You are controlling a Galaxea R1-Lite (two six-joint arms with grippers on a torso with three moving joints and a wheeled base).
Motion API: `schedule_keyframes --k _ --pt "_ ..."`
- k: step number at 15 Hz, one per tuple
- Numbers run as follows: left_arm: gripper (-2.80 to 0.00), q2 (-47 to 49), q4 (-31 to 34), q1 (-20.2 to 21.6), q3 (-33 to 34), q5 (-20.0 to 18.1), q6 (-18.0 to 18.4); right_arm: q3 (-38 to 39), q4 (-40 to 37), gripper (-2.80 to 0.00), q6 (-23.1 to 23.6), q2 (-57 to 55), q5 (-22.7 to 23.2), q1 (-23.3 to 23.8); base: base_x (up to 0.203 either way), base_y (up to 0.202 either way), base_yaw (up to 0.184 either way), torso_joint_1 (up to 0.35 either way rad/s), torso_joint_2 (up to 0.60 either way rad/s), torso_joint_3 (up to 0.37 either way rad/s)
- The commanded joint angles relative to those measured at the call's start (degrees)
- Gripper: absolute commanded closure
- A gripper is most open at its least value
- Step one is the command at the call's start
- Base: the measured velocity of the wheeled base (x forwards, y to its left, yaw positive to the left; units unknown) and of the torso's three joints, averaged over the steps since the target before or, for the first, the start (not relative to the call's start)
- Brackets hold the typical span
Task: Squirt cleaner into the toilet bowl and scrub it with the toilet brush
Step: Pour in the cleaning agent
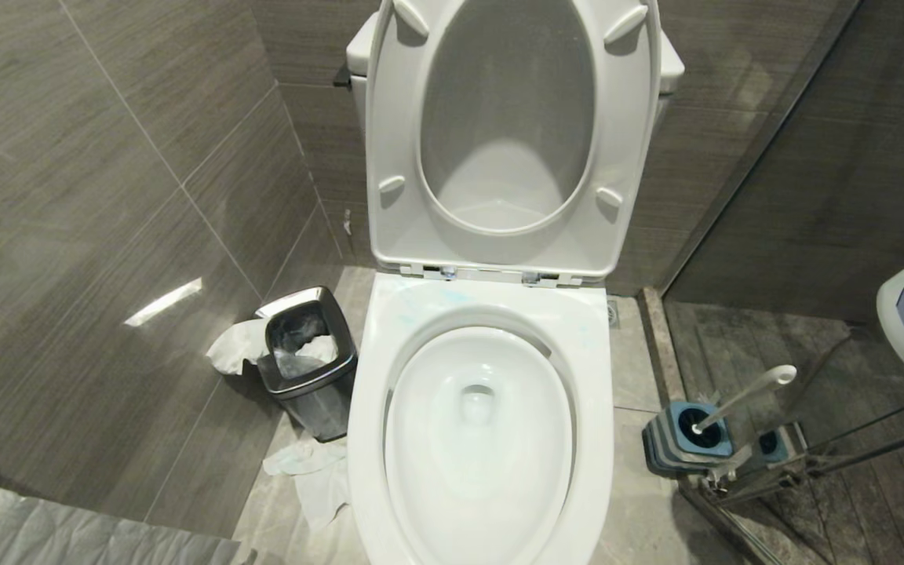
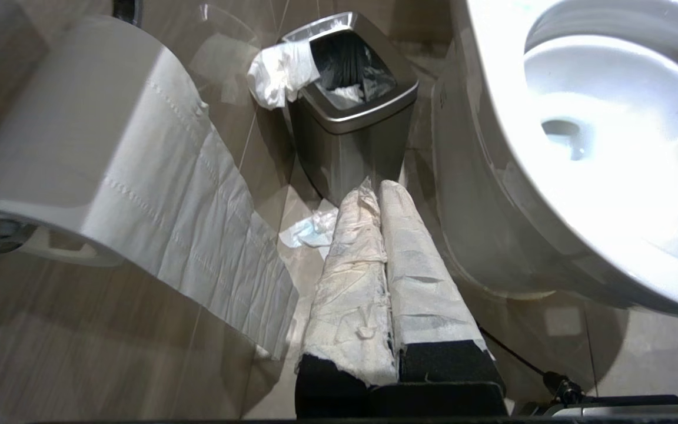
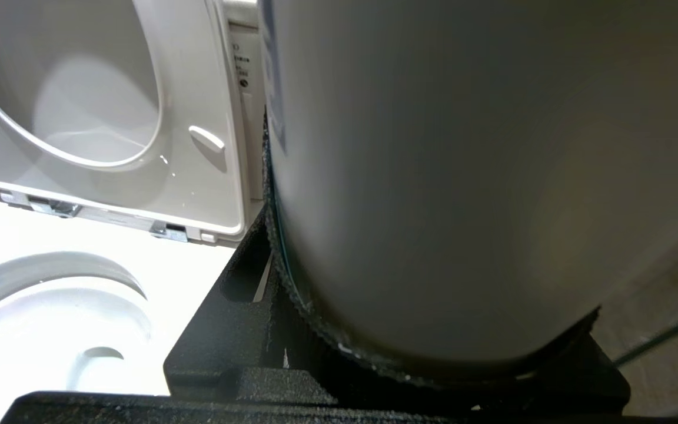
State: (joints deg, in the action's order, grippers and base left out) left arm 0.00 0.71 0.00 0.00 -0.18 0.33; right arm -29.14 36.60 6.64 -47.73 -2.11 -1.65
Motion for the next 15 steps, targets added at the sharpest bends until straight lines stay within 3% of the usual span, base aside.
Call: schedule_keyframes --k 1,5,15 --pt "0.00 0.06 0.00 0.00 0.00 0.01 -0.10 0.04 0.23 0.00 0.04 -0.70 -0.09 -0.02 0.000 0.000 0.000 0.001 0.01 0.207" --pt "0.00 0.00 0.00 0.00 0.09 0.01 -0.06 -0.30 0.23 0.00 -0.60 -1.78 -0.09 -0.02 0.000 0.000 0.000 0.003 0.00 0.165" --pt "0.00 0.00 0.00 0.00 0.09 0.09 0.03 -3.67 0.14 0.00 -3.04 -12.22 -1.30 -0.11 0.000 0.000 0.000 0.000 0.00 0.005"
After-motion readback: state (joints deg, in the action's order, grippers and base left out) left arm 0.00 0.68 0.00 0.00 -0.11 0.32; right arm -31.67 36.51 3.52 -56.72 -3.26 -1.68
